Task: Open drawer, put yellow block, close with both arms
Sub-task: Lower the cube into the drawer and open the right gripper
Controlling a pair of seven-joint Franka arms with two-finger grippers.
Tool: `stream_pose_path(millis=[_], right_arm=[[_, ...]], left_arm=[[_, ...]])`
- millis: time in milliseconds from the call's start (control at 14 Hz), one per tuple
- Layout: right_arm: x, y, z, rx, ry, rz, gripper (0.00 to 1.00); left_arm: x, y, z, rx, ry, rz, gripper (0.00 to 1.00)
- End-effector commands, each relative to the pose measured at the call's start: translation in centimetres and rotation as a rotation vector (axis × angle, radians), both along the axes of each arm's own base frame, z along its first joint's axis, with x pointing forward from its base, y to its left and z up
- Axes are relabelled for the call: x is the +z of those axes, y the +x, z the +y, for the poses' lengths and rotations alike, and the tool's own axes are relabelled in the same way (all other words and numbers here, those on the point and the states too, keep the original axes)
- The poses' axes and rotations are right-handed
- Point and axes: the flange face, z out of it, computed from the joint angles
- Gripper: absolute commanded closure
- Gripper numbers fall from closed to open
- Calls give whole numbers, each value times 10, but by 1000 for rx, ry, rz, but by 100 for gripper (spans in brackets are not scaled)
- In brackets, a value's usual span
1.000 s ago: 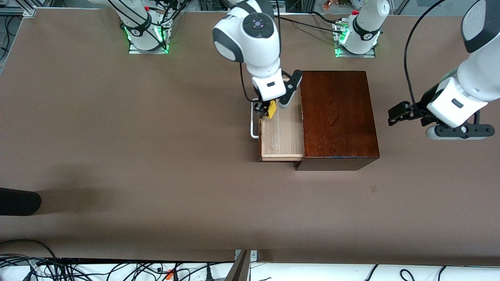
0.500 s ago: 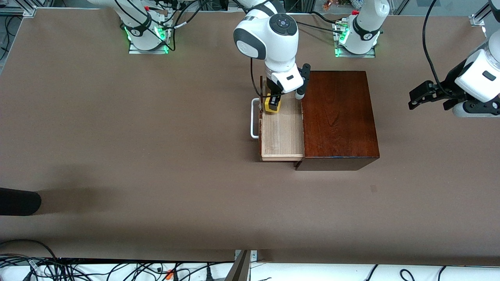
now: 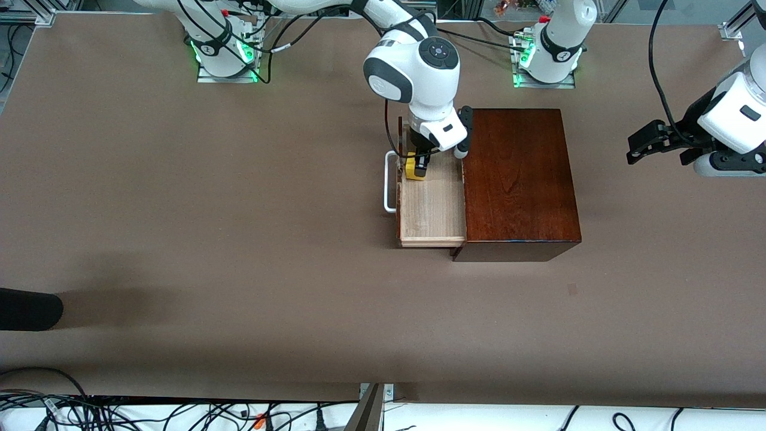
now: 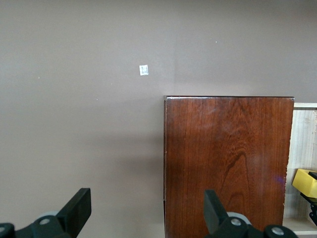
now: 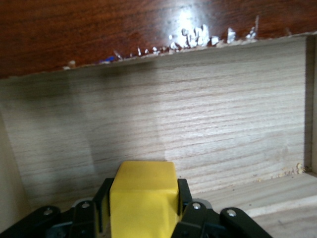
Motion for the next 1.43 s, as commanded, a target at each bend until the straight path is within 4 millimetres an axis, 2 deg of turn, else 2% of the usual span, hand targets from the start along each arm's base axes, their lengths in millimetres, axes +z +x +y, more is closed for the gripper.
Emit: stream_pose_path(millis=[0, 71, 143, 214, 500, 643, 714, 857, 929, 1000, 1143, 1214, 1357], right_arm=[[-9, 9, 2, 49, -7, -32, 64], [-9, 12, 1, 53, -6, -38, 64], [-10, 14, -1, 52, -6, -38, 48], [-7, 16, -2, 47, -4, -41, 0], [20, 22, -8, 16, 10, -45, 0], [62, 34, -19, -48, 53, -17, 0], [83, 44, -34, -88, 68, 12, 0], [138, 76, -81, -172, 92, 6, 0], [156, 96, -107, -210, 100, -3, 0], [191, 111, -138, -240, 131, -12, 0], [235, 132, -195, -210, 167, 23, 0], [254, 138, -229, -240, 163, 54, 0], [297, 137, -283, -339, 140, 55, 0]], left_arm=[[2, -9, -1, -35, 36, 3, 0], [3, -9, -1, -35, 36, 1, 0], [3, -9, -1, -35, 36, 1, 0], [3, -9, -1, -34, 36, 1, 0], [4, -9, -2, -34, 35, 4, 0], [6, -8, -2, -31, 35, -4, 0], [8, -7, -2, -31, 33, -6, 0], [7, -6, -3, -28, 33, -5, 0], [7, -5, -3, -32, 30, -5, 0], [7, -5, -4, -32, 25, -4, 0], [8, -6, -12, -44, 24, -6, 0], [7, -7, -21, -60, 23, -5, 0], [2, -10, -62, -136, 19, 4, 0]])
